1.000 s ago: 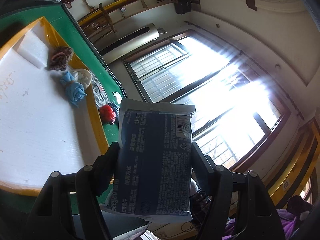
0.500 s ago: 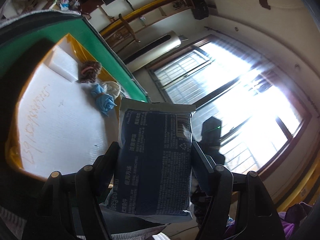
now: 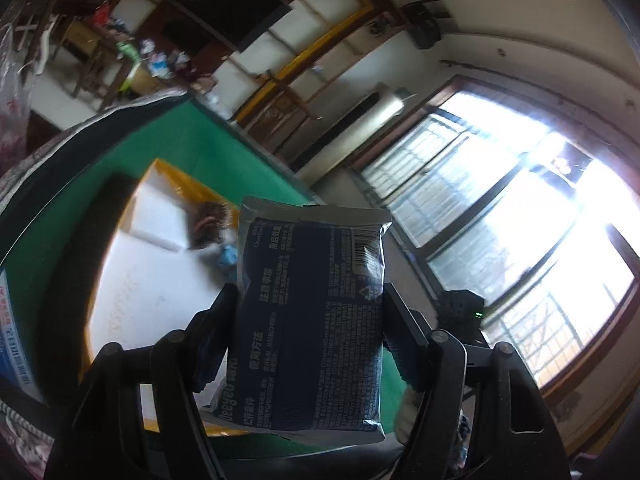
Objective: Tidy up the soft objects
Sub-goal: 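Lower the blue pack into the box with left while right carries the tissue pack over it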
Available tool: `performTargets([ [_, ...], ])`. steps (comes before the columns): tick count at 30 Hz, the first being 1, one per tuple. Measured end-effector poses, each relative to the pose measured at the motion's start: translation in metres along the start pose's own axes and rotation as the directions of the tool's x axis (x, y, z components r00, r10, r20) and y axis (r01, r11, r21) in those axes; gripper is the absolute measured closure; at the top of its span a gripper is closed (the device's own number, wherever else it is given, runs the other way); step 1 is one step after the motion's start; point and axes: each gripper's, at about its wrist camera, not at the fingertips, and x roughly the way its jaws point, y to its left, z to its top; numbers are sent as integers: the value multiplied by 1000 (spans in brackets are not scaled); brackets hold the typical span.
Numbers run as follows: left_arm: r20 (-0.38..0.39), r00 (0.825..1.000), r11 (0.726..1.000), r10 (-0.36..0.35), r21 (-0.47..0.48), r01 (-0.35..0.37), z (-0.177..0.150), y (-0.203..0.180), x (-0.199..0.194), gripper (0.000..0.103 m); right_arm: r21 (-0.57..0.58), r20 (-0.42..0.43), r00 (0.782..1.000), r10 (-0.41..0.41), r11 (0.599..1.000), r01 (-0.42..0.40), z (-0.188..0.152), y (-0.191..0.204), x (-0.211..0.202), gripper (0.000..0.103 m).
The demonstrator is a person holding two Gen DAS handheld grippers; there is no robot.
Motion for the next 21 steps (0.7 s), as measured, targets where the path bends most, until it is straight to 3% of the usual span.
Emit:
performTargets([
  [6, -93, 984, 987, 154, -19, -157, 2, 35, 41, 34, 46, -70, 996, 57, 997, -54, 6, 0, 32, 56],
  [11, -175, 935, 949, 308, -19, -316, 17, 59, 76, 34, -20, -186, 982, 10, 1000, -14, 7, 26, 80, 56],
  [16, -204, 876, 893, 437, -15, -449, 31, 82, 107, 34, -108, -283, 952, -117, 990, 90, 11, 40, 134, 56],
  [17, -201, 873, 887, 444, -35, -460, 34, 89, 111, 33, -109, -296, 945, -139, 988, 111, 15, 38, 143, 56],
  [21, -185, 899, 901, 397, -108, -420, 46, 98, 113, 33, -113, -312, 933, -177, 982, 148, 27, 30, 164, 55],
])
